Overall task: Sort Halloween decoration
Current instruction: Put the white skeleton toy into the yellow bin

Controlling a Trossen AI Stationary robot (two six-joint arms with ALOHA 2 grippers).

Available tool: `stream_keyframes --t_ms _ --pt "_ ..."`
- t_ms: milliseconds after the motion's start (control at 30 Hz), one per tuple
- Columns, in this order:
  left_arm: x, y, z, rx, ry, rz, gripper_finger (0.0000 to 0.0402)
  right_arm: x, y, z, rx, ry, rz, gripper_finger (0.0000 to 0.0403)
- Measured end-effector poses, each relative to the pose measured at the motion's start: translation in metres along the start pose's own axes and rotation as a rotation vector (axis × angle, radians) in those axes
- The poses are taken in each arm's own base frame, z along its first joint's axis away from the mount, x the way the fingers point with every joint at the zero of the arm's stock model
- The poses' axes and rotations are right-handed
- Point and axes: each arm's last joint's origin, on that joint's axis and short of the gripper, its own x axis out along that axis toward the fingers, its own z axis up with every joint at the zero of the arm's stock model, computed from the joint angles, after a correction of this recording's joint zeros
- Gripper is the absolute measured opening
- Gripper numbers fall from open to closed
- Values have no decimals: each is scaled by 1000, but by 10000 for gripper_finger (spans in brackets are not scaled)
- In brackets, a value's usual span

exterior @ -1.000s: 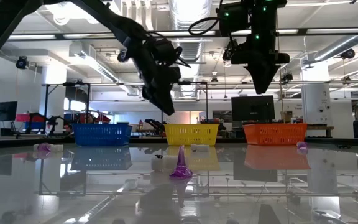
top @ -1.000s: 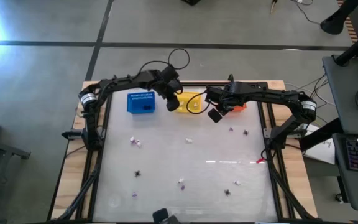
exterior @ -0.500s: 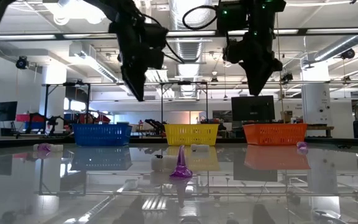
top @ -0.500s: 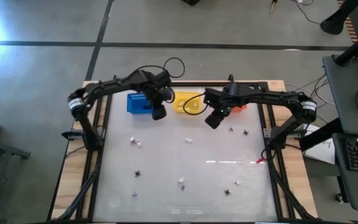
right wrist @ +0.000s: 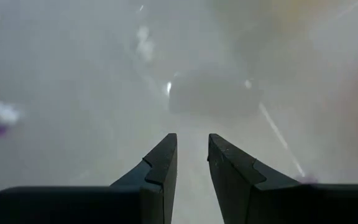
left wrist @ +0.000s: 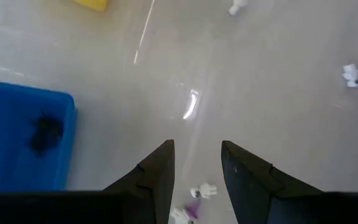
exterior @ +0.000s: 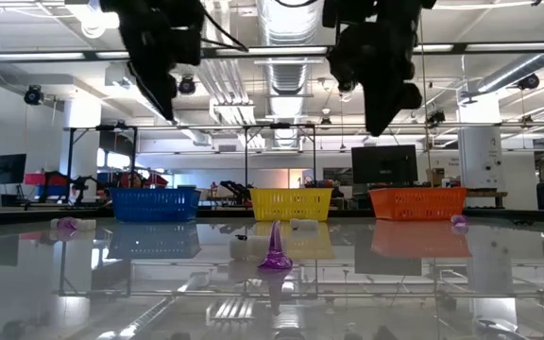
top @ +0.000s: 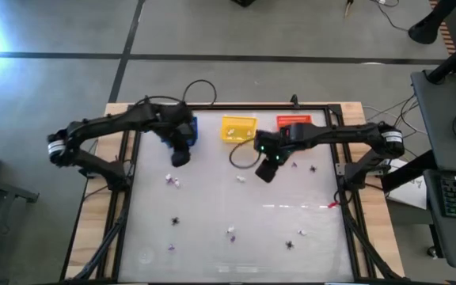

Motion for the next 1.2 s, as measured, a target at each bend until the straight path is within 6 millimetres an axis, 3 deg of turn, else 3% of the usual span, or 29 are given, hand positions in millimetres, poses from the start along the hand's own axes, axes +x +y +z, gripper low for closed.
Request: stream_keyframes --t_ms 333,600,733,867,1200 --pt "-27 -14 -47 11 -114 -7 114 7 51 -57 78 178 -69 82" --pt "-43 -18 -58 27 -184 -5 114 23 91 -126 -170 266 -84 82" --pt "-46 -18 -60 31 -198 -5 114 34 97 -161 -289 317 -117 82" --pt "-47 -19 -61 33 -202 -7 114 42 99 -184 -354 332 -119 82" --pt "-46 -18 -61 30 -189 -7 114 61 109 -208 -375 276 12 82"
